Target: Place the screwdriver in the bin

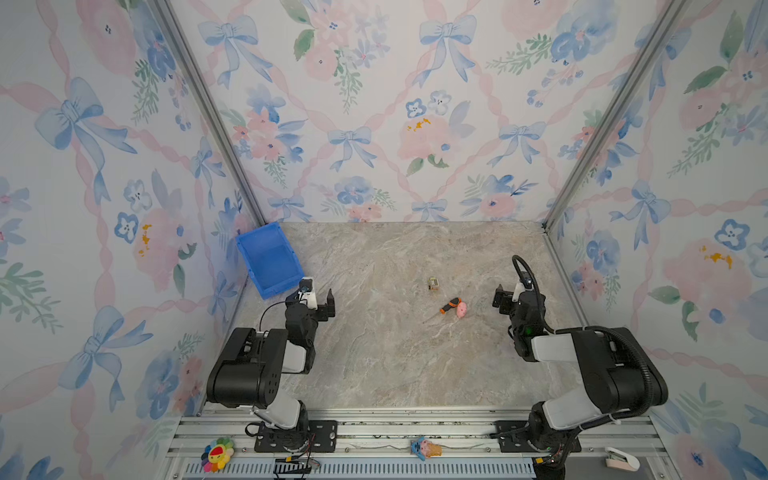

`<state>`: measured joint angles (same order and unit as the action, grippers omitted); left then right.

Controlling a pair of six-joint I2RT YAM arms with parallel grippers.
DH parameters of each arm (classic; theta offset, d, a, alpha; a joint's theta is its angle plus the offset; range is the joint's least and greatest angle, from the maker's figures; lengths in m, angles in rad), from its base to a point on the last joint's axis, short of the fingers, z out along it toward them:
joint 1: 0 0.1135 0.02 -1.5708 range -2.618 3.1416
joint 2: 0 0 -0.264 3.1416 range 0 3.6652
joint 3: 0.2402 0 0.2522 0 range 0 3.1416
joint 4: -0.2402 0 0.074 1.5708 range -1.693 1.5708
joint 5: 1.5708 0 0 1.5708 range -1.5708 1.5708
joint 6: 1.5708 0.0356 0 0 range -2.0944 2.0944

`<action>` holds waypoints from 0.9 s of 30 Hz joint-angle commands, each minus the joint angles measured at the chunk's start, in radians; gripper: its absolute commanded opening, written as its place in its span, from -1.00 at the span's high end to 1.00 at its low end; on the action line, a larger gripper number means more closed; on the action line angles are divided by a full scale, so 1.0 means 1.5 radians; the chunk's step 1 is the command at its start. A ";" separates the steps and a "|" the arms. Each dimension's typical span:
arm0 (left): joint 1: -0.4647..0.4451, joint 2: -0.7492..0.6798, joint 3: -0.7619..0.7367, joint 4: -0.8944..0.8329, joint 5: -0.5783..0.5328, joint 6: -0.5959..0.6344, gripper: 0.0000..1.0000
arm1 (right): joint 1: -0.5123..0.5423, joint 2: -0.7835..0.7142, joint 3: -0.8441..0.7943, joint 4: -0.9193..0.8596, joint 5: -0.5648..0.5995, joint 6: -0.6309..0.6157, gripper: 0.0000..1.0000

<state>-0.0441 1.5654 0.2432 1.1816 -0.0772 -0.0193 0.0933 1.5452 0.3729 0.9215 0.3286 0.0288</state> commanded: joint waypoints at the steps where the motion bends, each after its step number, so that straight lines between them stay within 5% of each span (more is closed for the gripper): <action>1: 0.005 -0.001 -0.001 0.014 0.010 0.011 -0.93 | -0.002 0.007 0.004 0.011 0.005 0.000 -0.94; 27: 0.005 0.000 0.000 0.015 0.010 0.010 -0.93 | 0.002 0.005 0.001 0.017 0.010 -0.004 -0.93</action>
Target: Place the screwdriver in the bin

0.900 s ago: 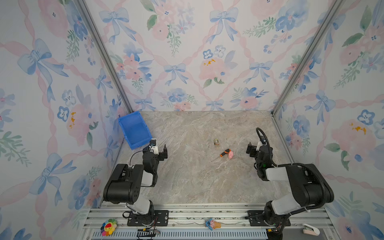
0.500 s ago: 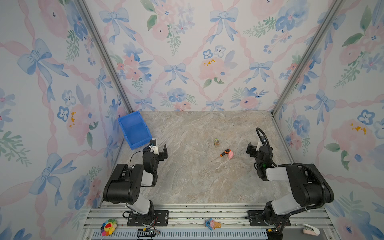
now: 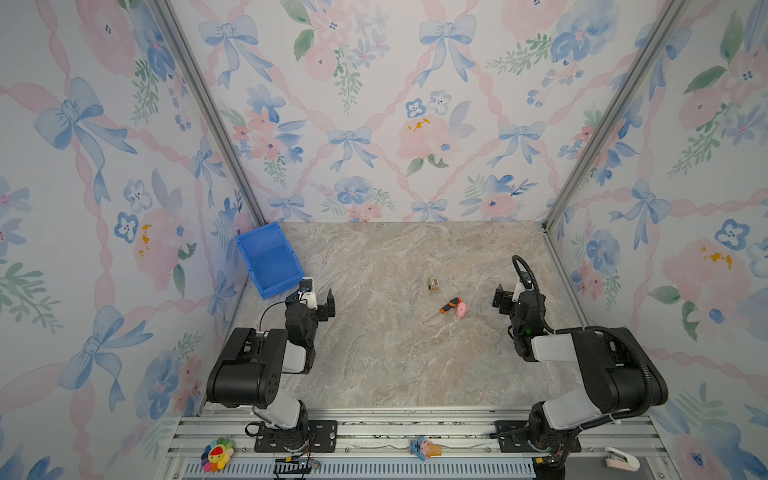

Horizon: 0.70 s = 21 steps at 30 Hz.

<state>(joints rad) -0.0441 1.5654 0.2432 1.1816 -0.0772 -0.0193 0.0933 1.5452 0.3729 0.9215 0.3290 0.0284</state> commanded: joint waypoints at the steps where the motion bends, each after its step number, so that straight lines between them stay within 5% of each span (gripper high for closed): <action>1: 0.005 0.000 -0.001 0.015 0.010 0.010 -0.93 | 0.002 0.005 0.001 0.017 0.010 -0.004 -0.94; 16: 0.020 -0.004 0.007 0.005 0.036 -0.001 -0.94 | 0.001 0.002 0.006 0.007 -0.007 -0.009 -0.93; 21: 0.022 -0.073 0.064 -0.162 0.038 -0.005 -0.93 | 0.010 -0.082 0.037 -0.127 -0.001 -0.016 -0.93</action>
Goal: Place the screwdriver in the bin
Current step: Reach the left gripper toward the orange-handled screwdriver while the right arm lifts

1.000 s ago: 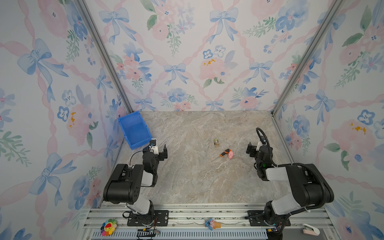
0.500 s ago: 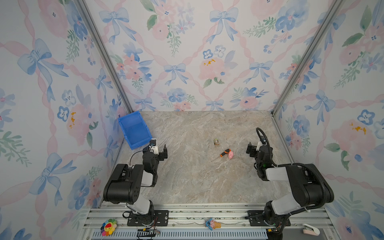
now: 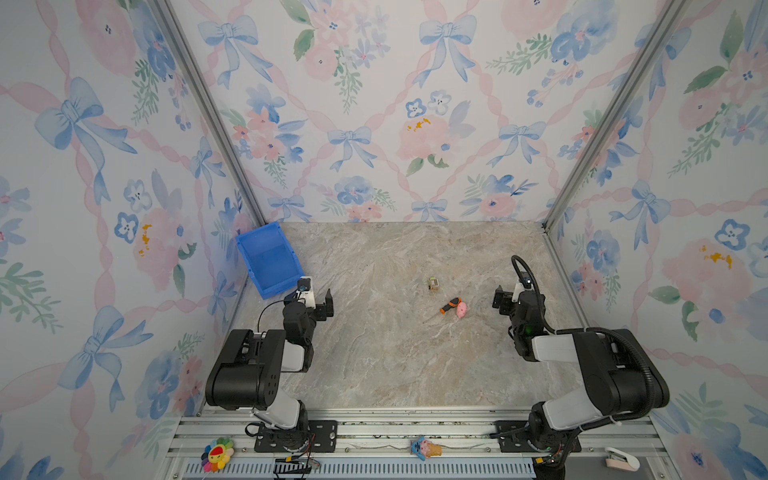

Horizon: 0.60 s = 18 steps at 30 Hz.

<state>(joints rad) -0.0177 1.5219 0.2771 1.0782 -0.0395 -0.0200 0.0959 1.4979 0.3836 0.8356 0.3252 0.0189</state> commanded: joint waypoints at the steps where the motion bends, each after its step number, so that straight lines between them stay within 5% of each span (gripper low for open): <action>1: 0.004 -0.060 0.063 -0.155 0.018 -0.004 -0.94 | 0.013 -0.074 0.034 -0.100 0.004 -0.011 -0.93; 6: -0.017 -0.111 0.192 -0.494 -0.078 -0.085 -0.93 | 0.067 -0.175 0.093 -0.296 0.081 0.006 -0.93; 10: -0.041 -0.125 0.285 -0.716 -0.009 -0.183 -0.93 | 0.091 -0.223 0.182 -0.522 0.128 0.116 -0.94; 14: -0.145 -0.126 0.325 -0.768 0.058 -0.225 -0.94 | 0.090 -0.246 0.235 -0.679 0.120 0.234 -0.93; 18: -0.258 -0.066 0.397 -0.801 0.110 -0.250 -0.93 | 0.071 -0.236 0.269 -0.768 0.026 0.272 -0.94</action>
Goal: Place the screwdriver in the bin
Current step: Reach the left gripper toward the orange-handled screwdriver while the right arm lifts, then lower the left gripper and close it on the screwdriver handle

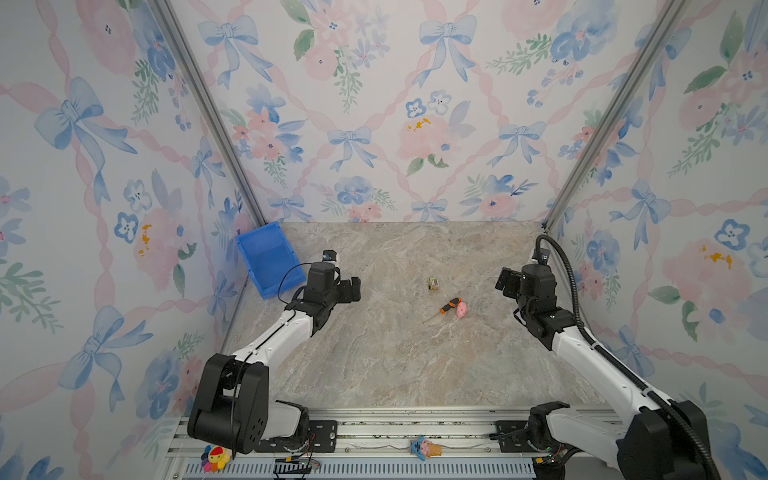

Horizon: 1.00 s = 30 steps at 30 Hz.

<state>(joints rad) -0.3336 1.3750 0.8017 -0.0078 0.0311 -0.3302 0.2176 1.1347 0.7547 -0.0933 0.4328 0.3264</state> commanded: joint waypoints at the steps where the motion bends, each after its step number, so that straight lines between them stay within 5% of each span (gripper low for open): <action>1: -0.076 0.058 0.074 -0.090 0.074 -0.041 -0.93 | -0.019 0.011 0.027 -0.162 -0.075 0.073 -0.94; 10: -0.237 0.302 0.324 -0.177 0.105 0.024 -0.93 | -0.068 0.003 0.026 -0.204 -0.159 0.058 -0.94; 17: -0.291 0.439 0.443 -0.207 0.089 0.060 -0.86 | -0.127 -0.025 -0.012 -0.212 -0.206 0.073 -0.94; 30: -0.328 0.558 0.538 -0.223 0.030 0.082 -0.34 | -0.130 -0.071 -0.039 -0.236 -0.193 0.064 -0.93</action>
<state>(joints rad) -0.8265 2.1799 1.5787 -0.3172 0.1074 -0.2276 0.0322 1.0500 0.7082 -0.4118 0.1410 0.4194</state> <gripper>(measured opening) 0.679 0.968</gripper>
